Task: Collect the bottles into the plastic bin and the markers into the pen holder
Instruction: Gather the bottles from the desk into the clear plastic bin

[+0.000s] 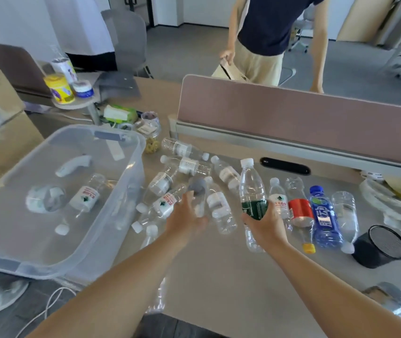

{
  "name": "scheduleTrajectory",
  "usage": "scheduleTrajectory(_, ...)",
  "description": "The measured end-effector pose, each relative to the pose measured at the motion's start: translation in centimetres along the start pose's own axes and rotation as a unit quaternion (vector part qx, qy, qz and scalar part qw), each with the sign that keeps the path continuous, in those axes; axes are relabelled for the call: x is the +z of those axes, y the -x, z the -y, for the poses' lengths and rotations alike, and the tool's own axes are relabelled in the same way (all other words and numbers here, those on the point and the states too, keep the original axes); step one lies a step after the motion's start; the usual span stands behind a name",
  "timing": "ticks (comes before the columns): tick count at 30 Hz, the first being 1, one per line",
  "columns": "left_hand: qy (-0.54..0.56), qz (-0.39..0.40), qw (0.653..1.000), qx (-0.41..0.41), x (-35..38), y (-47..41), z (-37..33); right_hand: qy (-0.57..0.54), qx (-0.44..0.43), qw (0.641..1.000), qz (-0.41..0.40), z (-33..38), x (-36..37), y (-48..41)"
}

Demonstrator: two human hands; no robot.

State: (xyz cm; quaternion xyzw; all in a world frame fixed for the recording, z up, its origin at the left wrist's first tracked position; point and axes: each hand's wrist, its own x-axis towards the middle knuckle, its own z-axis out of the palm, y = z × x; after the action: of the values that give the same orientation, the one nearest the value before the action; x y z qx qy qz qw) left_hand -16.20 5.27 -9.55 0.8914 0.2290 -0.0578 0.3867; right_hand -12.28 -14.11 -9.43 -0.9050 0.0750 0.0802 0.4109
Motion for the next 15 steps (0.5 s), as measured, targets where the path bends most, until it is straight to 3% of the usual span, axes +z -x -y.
scheduleTrajectory(9,0.057,-0.135,0.980,0.135,-14.5,-0.7,-0.2,-0.095,-0.071,0.993,-0.001,14.3,4.9,0.7)
scheduleTrajectory(15,0.081,-0.207,0.970,0.100,-22.1,-1.6,4.7,-0.180,-0.095,0.979,0.024,22.2,10.2,2.7)
